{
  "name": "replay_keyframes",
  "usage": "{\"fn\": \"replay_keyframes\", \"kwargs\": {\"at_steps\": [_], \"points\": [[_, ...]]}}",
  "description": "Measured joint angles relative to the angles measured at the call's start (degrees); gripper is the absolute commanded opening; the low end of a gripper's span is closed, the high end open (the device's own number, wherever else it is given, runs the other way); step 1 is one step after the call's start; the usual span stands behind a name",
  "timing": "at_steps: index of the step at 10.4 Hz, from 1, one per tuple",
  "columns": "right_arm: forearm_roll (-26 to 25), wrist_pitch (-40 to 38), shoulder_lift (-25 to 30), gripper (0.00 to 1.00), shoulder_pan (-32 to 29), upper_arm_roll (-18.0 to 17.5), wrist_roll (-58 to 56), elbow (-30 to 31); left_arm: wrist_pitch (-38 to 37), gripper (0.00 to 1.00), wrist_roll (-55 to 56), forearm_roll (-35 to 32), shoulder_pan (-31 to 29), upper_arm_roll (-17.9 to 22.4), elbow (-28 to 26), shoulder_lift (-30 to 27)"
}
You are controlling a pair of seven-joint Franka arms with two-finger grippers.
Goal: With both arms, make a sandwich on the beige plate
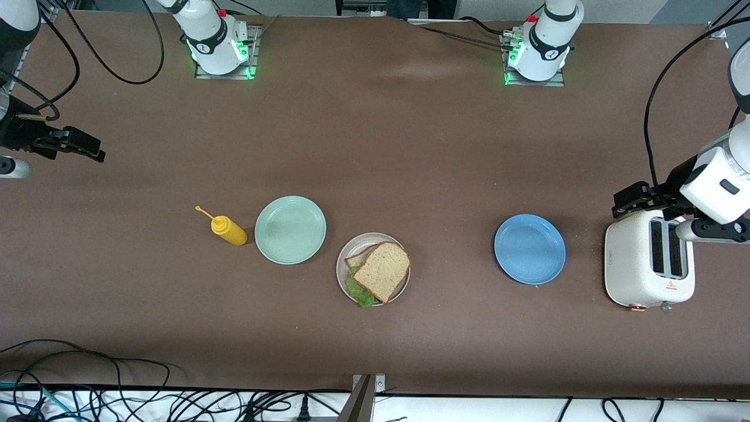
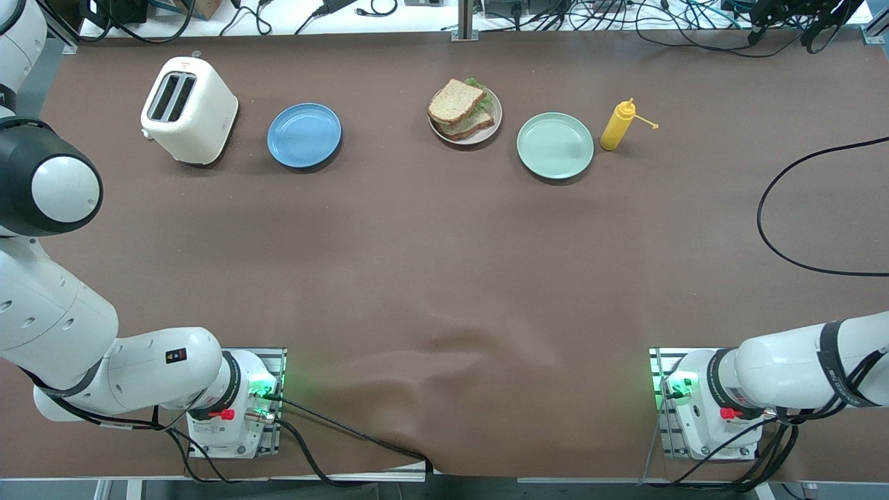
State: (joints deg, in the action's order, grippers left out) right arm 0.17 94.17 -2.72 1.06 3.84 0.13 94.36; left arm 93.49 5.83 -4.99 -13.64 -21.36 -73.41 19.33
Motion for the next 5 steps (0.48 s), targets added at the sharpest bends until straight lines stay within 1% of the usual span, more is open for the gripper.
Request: {"fn": "replay_keyframes", "kwargs": {"at_steps": [1, 4, 5], "points": [[0.0, 0.0, 0.0, 1.00, 0.0, 0.0, 0.0, 0.0, 0.0, 1.00, 0.0, 0.0, 0.0, 0.0, 0.0, 0.0], [0.0, 0.0, 0.0, 1.00, 0.0, 0.0, 0.0, 0.0, 0.0, 1.00, 0.0, 4.0, -0.1, 0.2, 0.1, -0.1], [0.0, 0.0, 0.0, 1.00, 0.0, 0.0, 0.0, 0.0, 0.0, 1.00, 0.0, 4.0, 0.6, 0.9, 0.2, -0.4]]}}
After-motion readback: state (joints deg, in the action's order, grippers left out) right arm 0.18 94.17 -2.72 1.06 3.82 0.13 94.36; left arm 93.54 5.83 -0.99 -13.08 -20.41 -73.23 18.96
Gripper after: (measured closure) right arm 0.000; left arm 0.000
